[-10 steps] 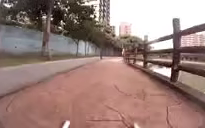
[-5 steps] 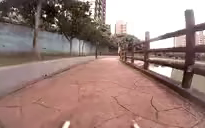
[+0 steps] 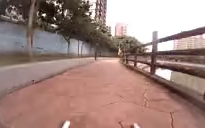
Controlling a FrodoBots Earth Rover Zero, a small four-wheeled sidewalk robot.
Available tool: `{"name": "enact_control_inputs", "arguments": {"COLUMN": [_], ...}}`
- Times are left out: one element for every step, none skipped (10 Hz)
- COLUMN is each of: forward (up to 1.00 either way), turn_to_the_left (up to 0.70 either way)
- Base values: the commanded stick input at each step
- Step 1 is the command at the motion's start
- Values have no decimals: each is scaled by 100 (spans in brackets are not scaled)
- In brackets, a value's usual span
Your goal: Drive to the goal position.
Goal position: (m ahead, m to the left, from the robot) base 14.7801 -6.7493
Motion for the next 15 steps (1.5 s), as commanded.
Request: {"name": "enact_control_inputs", "arguments": {"forward": [100,100,100,100,100,100,100,100,100,100,100,100,100,100,100], "turn_to_the_left": [0,0,0,0,0,0,0,0,0,0,0,0,0,0,0]}}
